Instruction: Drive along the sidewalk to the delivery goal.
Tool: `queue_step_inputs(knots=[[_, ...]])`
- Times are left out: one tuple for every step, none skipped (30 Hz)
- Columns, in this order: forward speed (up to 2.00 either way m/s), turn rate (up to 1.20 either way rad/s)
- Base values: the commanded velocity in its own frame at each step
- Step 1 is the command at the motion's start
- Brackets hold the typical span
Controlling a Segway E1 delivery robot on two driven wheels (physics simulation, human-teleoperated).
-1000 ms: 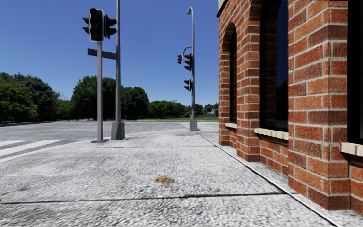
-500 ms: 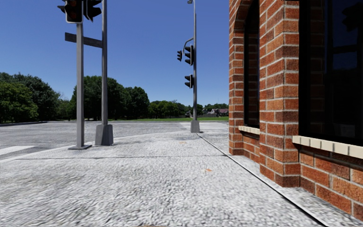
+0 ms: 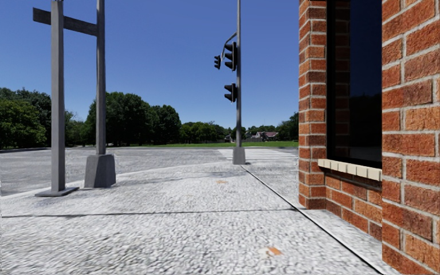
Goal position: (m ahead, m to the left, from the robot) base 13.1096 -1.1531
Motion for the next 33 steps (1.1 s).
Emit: queue_step_inputs(knots=[[2.0,0.0],[2.0,0.0],[2.0,0.0],[2.0,0.0],[2.0,0.0],[2.0,0.0],[2.0,0.0],[2.0,0.0],[2.0,0.0],[2.0,0.0],[2.0,0.0],[2.0,0.0],[2.0,0.0],[2.0,0.0],[2.0,0.0],[2.0,0.0],[2.0,-0.06],[2.0,-0.15],[2.0,-0.15],[2.0,-0.23],[2.0,-0.31],[2.0,-0.38],[2.0,-0.38],[2.0,-0.45],[2.0,-0.48],[2.0,-0.5],[2.0,-0.5],[2.0,-0.5],[2.0,-0.5],[2.0,-0.5],[2.0,-0.5],[2.0,-0.5],[2.0,-0.5]])
